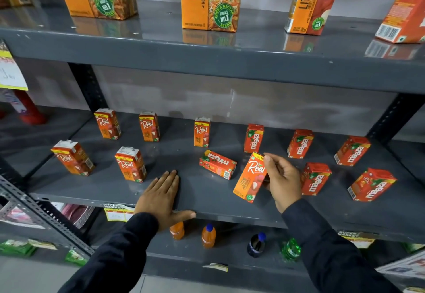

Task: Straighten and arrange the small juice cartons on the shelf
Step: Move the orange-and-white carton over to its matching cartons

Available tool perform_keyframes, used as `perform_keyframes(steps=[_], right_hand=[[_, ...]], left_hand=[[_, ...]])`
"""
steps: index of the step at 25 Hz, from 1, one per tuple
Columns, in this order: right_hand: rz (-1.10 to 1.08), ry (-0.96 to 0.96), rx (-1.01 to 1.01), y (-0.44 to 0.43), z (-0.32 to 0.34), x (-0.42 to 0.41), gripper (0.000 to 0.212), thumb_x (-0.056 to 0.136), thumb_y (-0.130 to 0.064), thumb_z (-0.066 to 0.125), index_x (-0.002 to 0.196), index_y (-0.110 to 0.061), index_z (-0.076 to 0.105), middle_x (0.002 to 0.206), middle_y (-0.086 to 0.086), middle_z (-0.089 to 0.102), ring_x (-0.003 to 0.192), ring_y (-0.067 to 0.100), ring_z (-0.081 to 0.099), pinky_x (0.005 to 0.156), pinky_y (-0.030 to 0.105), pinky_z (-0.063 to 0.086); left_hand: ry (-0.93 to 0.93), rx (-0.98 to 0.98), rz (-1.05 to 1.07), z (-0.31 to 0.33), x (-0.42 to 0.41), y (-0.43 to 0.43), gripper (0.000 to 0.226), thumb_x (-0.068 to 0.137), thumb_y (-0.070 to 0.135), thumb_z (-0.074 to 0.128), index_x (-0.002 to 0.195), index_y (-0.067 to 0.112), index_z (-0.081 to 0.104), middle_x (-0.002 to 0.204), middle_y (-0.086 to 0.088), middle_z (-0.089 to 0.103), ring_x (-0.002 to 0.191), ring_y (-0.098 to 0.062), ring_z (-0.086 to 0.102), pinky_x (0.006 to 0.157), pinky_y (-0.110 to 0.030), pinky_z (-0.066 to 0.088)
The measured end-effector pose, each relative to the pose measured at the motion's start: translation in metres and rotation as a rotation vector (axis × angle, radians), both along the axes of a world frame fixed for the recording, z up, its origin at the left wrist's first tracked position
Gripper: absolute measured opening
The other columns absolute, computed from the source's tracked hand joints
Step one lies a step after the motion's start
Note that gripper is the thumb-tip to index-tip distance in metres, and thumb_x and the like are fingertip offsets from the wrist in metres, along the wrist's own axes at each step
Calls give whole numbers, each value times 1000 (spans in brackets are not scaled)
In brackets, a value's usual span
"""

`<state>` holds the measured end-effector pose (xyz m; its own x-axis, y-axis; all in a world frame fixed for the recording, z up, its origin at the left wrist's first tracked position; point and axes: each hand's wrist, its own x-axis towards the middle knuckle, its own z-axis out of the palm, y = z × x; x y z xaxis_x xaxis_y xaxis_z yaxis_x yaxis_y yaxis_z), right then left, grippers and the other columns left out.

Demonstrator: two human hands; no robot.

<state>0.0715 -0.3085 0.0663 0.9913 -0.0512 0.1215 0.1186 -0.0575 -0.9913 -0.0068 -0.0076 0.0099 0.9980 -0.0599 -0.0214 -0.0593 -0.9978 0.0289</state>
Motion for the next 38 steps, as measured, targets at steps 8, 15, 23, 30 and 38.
perform_keyframes(steps=[8, 15, 23, 30, 38], right_hand=[[269, -113, -142, 75, 13, 8, 18, 86, -27, 66, 93, -44, 63, 98, -11, 70, 88, 3, 68, 70, 21, 55], [403, -138, -264, 133, -7, 16, 21, 90, -28, 61, 110, -32, 65, 118, 2, 66, 107, 18, 63, 91, 47, 53], [428, -127, -206, 135, -18, 16, 24, 86, -36, 62, 104, -51, 61, 119, -1, 65, 108, 15, 63, 89, 48, 55], [189, -275, -602, 102, -32, 16, 75, 76, -32, 74, 139, -32, 32, 136, 3, 42, 121, 18, 46, 95, 38, 50], [187, 42, -925, 75, -37, 33, 88, 76, -49, 70, 145, -22, 24, 135, 8, 51, 121, 27, 51, 96, 48, 48]], left_hand=[[13, 18, -7, -1, 1, 9, 134, 55, 101, 11, 149, 9, -11, 159, -9, -16, 147, -21, -10, 116, -34, -7], [6, -3, 8, -1, 2, 9, 134, 55, 101, 19, 150, 11, -9, 160, -7, -13, 147, -20, -12, 114, -34, -11], [3, 43, 5, -3, 4, 11, 136, 53, 102, 17, 150, 10, -6, 161, -10, -10, 147, -22, -9, 116, -40, -11], [7, 39, 8, -3, 5, 11, 136, 53, 102, 19, 150, 11, -8, 161, -8, -10, 147, -22, -9, 116, -39, -9], [5, 36, 0, -3, 4, 12, 133, 55, 101, 21, 151, 12, -5, 161, -8, -7, 148, -23, -7, 117, -40, -6]])
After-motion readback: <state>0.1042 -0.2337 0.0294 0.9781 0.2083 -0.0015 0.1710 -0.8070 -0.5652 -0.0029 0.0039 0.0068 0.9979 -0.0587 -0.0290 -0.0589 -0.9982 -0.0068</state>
